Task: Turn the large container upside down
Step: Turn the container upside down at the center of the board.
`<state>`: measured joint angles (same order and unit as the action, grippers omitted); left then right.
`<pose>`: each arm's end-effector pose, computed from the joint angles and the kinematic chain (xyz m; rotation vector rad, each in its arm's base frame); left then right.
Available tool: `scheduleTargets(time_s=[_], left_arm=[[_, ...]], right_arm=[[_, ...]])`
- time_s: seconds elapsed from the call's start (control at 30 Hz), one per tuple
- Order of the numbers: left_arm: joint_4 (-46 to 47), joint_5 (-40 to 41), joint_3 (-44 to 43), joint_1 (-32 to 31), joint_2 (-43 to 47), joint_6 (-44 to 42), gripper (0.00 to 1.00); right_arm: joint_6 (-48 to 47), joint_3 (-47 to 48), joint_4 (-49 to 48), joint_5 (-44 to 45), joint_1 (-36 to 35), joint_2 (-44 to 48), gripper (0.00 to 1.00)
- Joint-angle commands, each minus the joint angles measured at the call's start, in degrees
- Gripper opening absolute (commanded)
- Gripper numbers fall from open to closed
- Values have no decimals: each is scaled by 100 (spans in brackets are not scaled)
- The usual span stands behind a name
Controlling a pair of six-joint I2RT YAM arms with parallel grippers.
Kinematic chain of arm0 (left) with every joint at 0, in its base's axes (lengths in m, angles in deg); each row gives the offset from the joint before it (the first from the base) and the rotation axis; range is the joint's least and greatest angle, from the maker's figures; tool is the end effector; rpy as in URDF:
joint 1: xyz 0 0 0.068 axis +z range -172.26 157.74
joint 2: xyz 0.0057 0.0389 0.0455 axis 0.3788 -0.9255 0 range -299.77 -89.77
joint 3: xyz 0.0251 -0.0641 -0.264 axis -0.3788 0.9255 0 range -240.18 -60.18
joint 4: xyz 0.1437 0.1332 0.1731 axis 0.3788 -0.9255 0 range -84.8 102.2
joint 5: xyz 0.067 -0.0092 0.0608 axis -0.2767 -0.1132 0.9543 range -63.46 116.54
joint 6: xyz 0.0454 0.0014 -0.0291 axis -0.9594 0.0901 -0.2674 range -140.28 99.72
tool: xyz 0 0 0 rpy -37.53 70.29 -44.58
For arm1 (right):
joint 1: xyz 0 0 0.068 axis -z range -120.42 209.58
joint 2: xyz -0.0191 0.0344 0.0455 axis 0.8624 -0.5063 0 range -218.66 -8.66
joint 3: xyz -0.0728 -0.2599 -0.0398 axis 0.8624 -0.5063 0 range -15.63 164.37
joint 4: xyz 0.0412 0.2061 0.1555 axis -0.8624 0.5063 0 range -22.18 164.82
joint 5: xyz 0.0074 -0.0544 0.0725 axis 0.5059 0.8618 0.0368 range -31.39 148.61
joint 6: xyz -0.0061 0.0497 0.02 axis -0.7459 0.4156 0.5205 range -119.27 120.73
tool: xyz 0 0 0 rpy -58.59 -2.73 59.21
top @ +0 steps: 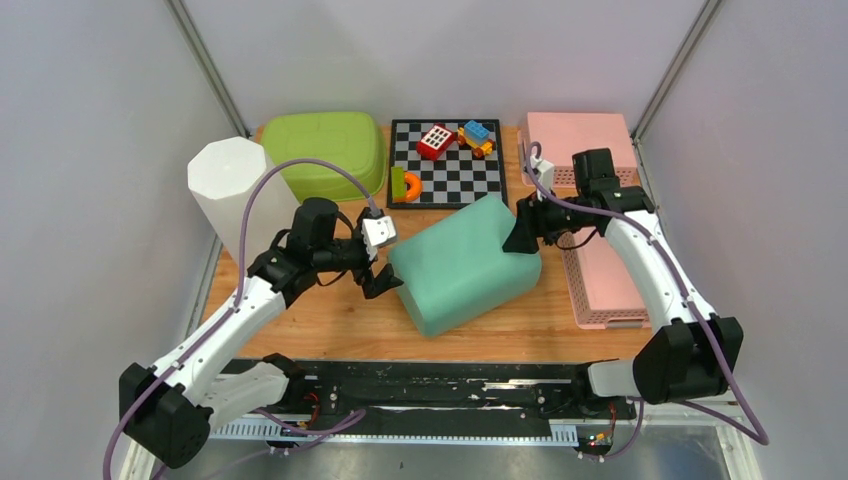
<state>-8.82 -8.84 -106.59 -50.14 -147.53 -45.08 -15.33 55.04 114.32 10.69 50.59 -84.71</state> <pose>0.1833 -0.1203 0.2922 1.2393 1.6875 -0.6880 0.2588 0.0677 0.3295 -0.8318 2.1390 0.9579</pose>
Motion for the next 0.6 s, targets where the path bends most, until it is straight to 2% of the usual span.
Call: scheduleTargets(time_s=[0.0,0.3,0.57], left_arm=[[324,-321,-298,-20,-69,361,100],[277,-257,-421,-25,-80,449,100],[-640,91,-640,-25,51,-495,100]], right_arm=[[-61,217,377,-279,-102,-99,67],[159,557,573,-354,-129,-429,68],[291,1114,893,643,-120,-390,71]])
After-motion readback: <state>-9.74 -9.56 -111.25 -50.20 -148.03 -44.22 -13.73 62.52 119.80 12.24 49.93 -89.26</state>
